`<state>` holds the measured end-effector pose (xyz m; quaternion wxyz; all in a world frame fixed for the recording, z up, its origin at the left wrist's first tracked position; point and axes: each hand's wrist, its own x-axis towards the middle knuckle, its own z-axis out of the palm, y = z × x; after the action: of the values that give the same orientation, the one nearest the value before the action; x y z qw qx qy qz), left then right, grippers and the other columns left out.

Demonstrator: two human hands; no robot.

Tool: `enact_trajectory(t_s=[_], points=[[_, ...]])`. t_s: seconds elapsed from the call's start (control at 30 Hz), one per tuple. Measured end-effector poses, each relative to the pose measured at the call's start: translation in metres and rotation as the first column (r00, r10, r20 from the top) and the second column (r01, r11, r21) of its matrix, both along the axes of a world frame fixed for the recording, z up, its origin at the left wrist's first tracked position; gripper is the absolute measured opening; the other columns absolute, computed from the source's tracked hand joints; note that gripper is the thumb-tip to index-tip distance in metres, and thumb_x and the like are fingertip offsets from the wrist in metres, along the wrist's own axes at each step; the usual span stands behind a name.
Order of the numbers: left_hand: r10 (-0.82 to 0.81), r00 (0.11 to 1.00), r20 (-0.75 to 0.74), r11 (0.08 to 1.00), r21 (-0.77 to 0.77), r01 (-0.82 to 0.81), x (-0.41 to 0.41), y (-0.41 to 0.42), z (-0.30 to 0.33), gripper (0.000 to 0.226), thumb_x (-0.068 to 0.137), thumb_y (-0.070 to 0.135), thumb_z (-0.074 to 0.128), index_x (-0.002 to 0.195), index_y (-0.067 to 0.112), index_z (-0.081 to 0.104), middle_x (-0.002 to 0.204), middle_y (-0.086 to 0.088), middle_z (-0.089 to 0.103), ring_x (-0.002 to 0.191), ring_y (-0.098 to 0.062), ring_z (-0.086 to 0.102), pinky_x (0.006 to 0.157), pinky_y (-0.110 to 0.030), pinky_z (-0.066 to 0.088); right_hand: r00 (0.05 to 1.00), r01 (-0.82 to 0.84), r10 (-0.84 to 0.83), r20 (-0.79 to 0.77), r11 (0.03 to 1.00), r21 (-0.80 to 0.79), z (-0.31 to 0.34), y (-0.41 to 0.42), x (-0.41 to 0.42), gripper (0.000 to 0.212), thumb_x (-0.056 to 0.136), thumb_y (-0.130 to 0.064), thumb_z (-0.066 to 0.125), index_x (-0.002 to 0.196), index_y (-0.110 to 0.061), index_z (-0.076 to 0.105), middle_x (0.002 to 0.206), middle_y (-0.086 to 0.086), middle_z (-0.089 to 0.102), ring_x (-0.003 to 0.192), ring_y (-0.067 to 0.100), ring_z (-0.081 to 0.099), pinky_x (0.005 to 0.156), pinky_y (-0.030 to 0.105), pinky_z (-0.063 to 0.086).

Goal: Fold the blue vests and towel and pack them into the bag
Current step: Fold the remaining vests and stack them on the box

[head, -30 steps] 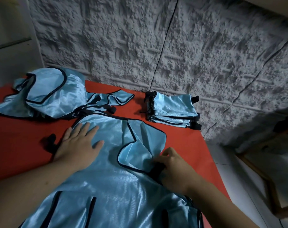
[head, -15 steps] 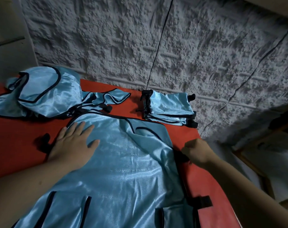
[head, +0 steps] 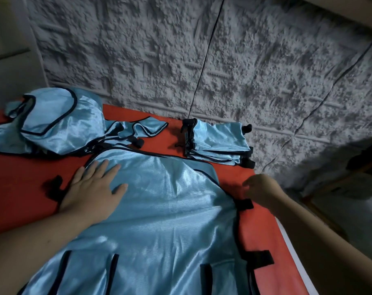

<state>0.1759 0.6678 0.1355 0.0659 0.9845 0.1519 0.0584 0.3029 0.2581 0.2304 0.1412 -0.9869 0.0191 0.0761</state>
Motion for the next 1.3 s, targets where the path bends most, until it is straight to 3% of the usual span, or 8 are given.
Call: enact_trajectory(t_s=[0.13, 0.27, 0.37, 0.57, 0.83, 1.1, 1.2, 1.3], points=[[-0.005, 1.0, 0.008, 1.0, 0.01, 0.005, 0.0, -0.001, 0.0, 0.075, 0.092, 0.072, 0.012, 0.16, 0.041, 0.002, 0.169, 0.01, -0.002, 0.155, -0.012, -0.005, 0.126, -0.04, -0.003, 0.959, -0.146, 0.121, 0.255, 0.986, 0.081, 0.002, 0.058, 0.003, 0.027, 0.09, -0.012, 0.061, 0.111, -0.017, 0.078, 0.109, 0.008, 0.076, 0.101, 0.028, 0.069, 0.079, 0.027, 0.048], [-0.014, 1.0, 0.01, 1.0, -0.019, 0.015, -0.001, -0.001, 0.001, 0.073, 0.095, 0.07, 0.017, 0.16, 0.04, 0.003, 0.169, 0.01, -0.004, 0.155, -0.011, -0.008, 0.126, -0.04, -0.005, 0.983, -0.179, 0.177, 0.052, 0.983, 0.042, -0.028, 0.089, 0.023, 0.023, 0.092, -0.028, 0.062, 0.111, -0.022, 0.074, 0.097, 0.006, 0.075, 0.074, 0.02, 0.068, 0.065, 0.027, 0.05], [-0.009, 1.0, 0.011, 1.0, -0.011, 0.009, 0.0, 0.001, -0.001, 0.074, 0.093, 0.071, 0.014, 0.16, 0.04, 0.004, 0.169, 0.01, -0.003, 0.155, -0.011, -0.008, 0.126, -0.04, -0.004, 0.983, -0.18, 0.181, 0.012, 0.981, -0.071, -0.037, 0.099, 0.039, 0.028, 0.085, -0.04, 0.071, 0.094, -0.014, 0.075, 0.089, 0.007, 0.073, 0.081, 0.027, 0.068, 0.068, 0.03, 0.052], [-0.01, 1.0, 0.019, 1.0, -0.018, 0.01, 0.0, -0.001, -0.001, 0.08, 0.087, 0.073, 0.008, 0.16, 0.04, 0.008, 0.169, 0.009, 0.002, 0.155, -0.012, -0.004, 0.126, -0.041, -0.002, 0.964, 0.187, -0.226, 0.138, 0.95, 0.252, -0.022, 0.082, 0.064, 0.014, 0.086, -0.017, 0.06, 0.083, -0.004, 0.063, 0.083, 0.013, 0.067, 0.071, 0.029, 0.061, 0.061, 0.032, 0.047], [-0.01, 1.0, 0.002, 1.0, -0.016, 0.01, -0.001, -0.001, 0.0, 0.082, 0.086, 0.073, 0.004, 0.16, 0.037, 0.003, 0.169, 0.008, -0.002, 0.155, -0.013, -0.008, 0.126, -0.043, -0.003, 0.981, 0.196, -0.191, -0.042, 0.952, 0.237, -0.037, 0.098, 0.063, 0.03, 0.086, -0.029, 0.073, 0.081, -0.004, 0.058, 0.073, 0.008, 0.056, 0.06, 0.021, 0.05, 0.051, 0.027, 0.038], [0.001, 0.999, -0.034, 1.0, -0.025, -0.002, -0.001, -0.004, 0.004, 0.076, 0.094, 0.071, 0.016, 0.16, 0.037, 0.0, 0.169, 0.003, -0.003, 0.155, -0.015, -0.01, 0.126, -0.044, -0.006, 0.913, 0.397, -0.364, -0.185, 0.687, 0.609, -0.033, 0.084, 0.069, 0.048, 0.065, -0.032, 0.094, 0.088, -0.002, 0.064, 0.082, 0.012, 0.067, 0.073, 0.028, 0.065, 0.063, 0.034, 0.054], [0.017, 0.999, -0.041, 1.0, -0.022, -0.018, -0.001, -0.003, 0.003, 0.078, 0.093, 0.072, 0.014, 0.161, 0.036, 0.001, 0.17, 0.003, -0.004, 0.155, -0.016, -0.011, 0.125, -0.046, -0.007, 0.846, 0.434, -0.527, -0.08, 0.594, 0.678, -0.029, 0.071, 0.068, 0.039, 0.072, -0.028, 0.086, 0.092, -0.002, 0.067, 0.08, 0.009, 0.066, 0.079, 0.029, 0.066, 0.077, 0.042, 0.058], [0.039, 0.998, -0.049, 0.999, -0.005, -0.039, -0.002, -0.004, 0.004, 0.079, 0.092, 0.073, 0.013, 0.161, 0.035, 0.001, 0.17, -0.001, -0.001, 0.155, -0.021, -0.01, 0.124, -0.05, -0.007, 0.797, 0.36, -0.579, 0.171, 0.683, 0.636, -0.016, 0.069, 0.051, 0.025, 0.083, -0.03, 0.071, 0.093, -0.008, 0.071, 0.084, 0.01, 0.071, 0.08, 0.029, 0.068, 0.074, 0.039, 0.054]])
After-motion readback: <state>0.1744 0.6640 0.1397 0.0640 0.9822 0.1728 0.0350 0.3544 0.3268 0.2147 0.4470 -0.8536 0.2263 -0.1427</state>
